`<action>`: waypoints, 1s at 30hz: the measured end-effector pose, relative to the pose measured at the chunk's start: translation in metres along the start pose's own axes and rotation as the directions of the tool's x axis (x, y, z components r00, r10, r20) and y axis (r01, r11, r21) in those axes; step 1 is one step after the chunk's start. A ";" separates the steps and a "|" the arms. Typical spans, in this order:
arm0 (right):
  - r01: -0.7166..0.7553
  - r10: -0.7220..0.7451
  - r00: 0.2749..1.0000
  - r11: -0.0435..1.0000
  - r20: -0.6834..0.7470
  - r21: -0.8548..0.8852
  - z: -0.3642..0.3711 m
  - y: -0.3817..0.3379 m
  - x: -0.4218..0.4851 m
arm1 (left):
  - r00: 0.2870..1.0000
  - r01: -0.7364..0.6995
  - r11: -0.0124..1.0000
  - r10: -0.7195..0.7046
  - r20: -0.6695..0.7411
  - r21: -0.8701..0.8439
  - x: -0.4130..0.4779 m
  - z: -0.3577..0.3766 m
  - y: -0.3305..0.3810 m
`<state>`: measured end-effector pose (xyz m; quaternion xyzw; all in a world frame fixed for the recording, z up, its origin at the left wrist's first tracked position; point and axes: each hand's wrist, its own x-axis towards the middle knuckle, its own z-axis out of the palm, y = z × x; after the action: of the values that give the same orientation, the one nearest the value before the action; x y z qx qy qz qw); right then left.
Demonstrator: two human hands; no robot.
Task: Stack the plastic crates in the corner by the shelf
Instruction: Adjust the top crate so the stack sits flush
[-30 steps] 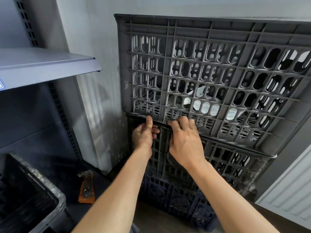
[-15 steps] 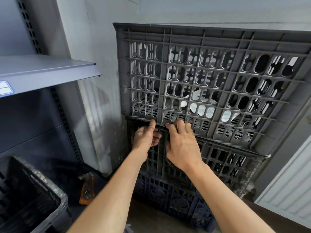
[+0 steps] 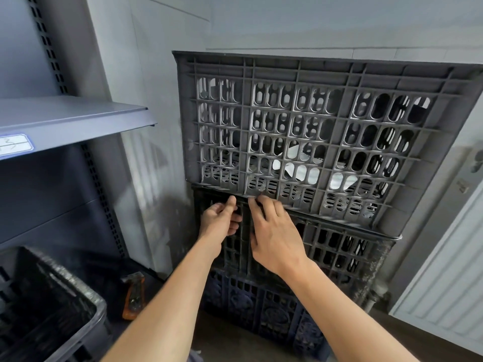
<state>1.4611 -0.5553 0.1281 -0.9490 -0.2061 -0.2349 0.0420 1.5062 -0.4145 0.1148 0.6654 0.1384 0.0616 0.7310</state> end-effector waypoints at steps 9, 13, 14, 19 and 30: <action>-0.003 -0.002 1.000 0.983 0.025 0.183 0.025 -0.017 -0.044 | 0.983 -0.141 0.833 0.054 0.176 0.535 -0.026 -0.011 -0.003; -0.015 -0.015 0.993 0.969 0.120 0.248 0.032 -0.027 -0.046 | 0.980 -0.175 0.747 0.070 0.186 0.641 -0.040 -0.031 -0.001; -0.010 -0.026 0.990 0.967 0.137 0.256 0.032 -0.032 -0.045 | 0.980 -0.179 0.735 0.078 0.181 0.654 -0.044 -0.038 -0.001; 0.062 -0.129 0.975 0.939 0.180 0.338 0.038 -0.069 -0.039 | 0.995 -0.098 0.661 0.089 0.052 0.744 -0.066 -0.090 0.006; 0.405 -0.549 0.827 0.732 0.122 0.547 0.040 -0.219 -0.043 | 0.954 0.226 0.486 0.064 -0.293 0.844 -0.177 -0.243 0.000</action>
<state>1.3535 -0.3645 0.0694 -0.8416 -0.5021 -0.0421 0.1942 1.2683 -0.2310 0.1172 0.9190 0.2856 0.0434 0.2683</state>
